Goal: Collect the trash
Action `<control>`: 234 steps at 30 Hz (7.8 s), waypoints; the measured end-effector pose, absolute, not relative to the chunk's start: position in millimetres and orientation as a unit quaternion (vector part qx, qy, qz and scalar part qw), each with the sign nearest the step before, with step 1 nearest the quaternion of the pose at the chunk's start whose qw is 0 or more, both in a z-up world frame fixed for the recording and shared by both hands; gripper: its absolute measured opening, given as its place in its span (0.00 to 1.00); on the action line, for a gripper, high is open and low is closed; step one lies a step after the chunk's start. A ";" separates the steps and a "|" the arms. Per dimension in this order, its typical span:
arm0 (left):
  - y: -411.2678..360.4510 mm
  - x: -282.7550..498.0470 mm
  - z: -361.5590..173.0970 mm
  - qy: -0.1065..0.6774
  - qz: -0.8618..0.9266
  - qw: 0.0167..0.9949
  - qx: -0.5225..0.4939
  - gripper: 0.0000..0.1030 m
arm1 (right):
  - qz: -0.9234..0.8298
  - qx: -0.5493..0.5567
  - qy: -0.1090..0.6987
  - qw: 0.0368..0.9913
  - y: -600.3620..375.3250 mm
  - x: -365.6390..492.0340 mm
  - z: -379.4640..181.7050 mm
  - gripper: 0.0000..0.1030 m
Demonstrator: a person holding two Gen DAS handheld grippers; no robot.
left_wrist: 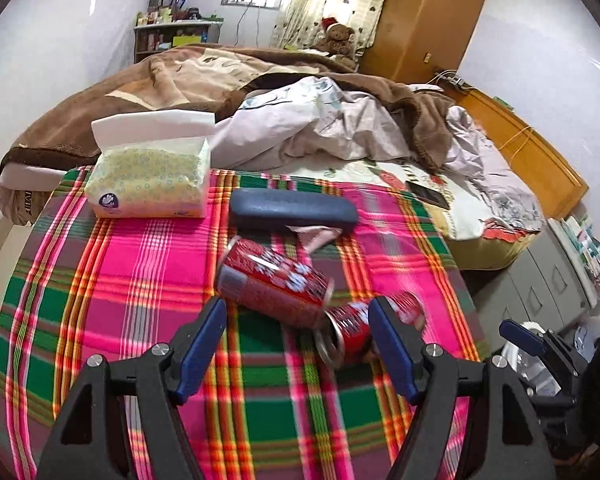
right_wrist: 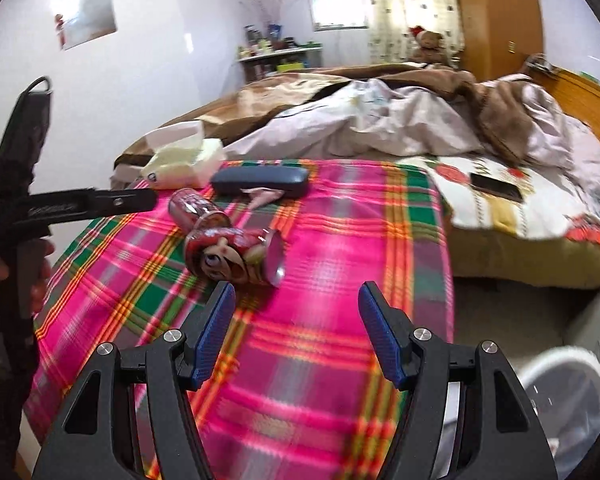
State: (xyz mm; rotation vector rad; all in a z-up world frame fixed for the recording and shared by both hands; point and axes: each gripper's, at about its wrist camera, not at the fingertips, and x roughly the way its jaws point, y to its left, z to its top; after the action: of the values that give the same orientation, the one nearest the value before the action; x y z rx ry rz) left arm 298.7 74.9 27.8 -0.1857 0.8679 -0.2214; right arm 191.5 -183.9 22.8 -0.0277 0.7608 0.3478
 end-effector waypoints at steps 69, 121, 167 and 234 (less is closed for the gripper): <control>77.9 394.1 -27.7 0.480 -0.095 0.867 -0.098 0.69 | 0.187 -0.046 0.469 0.862 -149.6 248.6 -20.7 0.55; 43.1 308.0 -24.3 0.489 -0.105 0.864 -0.053 0.53 | 0.128 0.030 0.464 0.876 -164.0 236.1 -12.3 0.52; -192.2 152.0 40.7 0.399 -0.303 0.865 0.040 0.53 | -0.076 0.113 0.364 0.921 -357.4 70.2 42.9 0.52; -151.2 34.9 27.7 0.306 -0.216 0.927 0.037 0.72 | -0.126 0.080 0.257 0.955 -307.5 -36.6 29.5 0.60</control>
State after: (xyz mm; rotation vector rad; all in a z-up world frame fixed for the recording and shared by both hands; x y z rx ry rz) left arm 34.9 -151.2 27.7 0.0759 0.6267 -0.4421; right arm -36.6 -307.5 29.5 0.1626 0.5223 -0.2561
